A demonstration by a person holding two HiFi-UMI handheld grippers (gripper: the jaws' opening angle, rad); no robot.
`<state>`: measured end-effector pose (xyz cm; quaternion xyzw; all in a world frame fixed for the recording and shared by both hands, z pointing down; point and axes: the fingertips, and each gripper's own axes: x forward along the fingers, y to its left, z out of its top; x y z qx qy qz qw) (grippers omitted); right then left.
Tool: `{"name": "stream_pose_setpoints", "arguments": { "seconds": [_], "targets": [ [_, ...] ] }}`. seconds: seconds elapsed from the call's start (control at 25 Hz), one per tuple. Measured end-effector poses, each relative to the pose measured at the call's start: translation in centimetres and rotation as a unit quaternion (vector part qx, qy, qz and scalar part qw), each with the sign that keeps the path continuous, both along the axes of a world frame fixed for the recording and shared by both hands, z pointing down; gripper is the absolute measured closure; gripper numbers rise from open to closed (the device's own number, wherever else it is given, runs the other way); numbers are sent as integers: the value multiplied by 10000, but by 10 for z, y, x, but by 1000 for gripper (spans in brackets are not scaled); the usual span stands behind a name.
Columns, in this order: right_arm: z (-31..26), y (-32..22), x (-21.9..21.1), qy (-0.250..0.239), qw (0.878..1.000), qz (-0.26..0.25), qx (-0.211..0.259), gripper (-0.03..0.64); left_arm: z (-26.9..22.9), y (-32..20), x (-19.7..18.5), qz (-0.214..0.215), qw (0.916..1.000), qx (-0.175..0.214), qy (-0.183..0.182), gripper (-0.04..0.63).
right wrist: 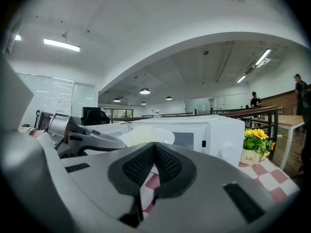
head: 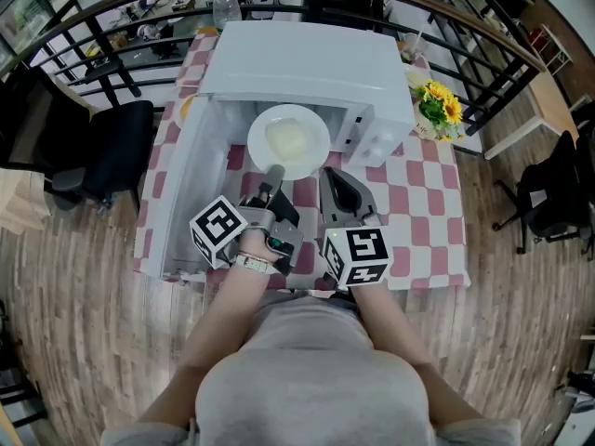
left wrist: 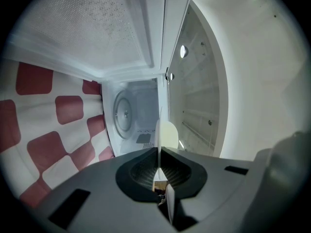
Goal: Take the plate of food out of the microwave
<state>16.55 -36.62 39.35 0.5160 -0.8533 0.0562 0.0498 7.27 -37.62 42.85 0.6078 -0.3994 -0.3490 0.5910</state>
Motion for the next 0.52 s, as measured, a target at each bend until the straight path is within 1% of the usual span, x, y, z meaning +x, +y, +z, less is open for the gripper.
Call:
{"name": "stream_pose_setpoints", "arguments": {
  "seconds": [0.52],
  "targets": [
    [-4, 2, -2, 138, 9998, -135, 72, 592, -3, -1, 0, -76, 9999, 5, 70, 580]
  ]
}}
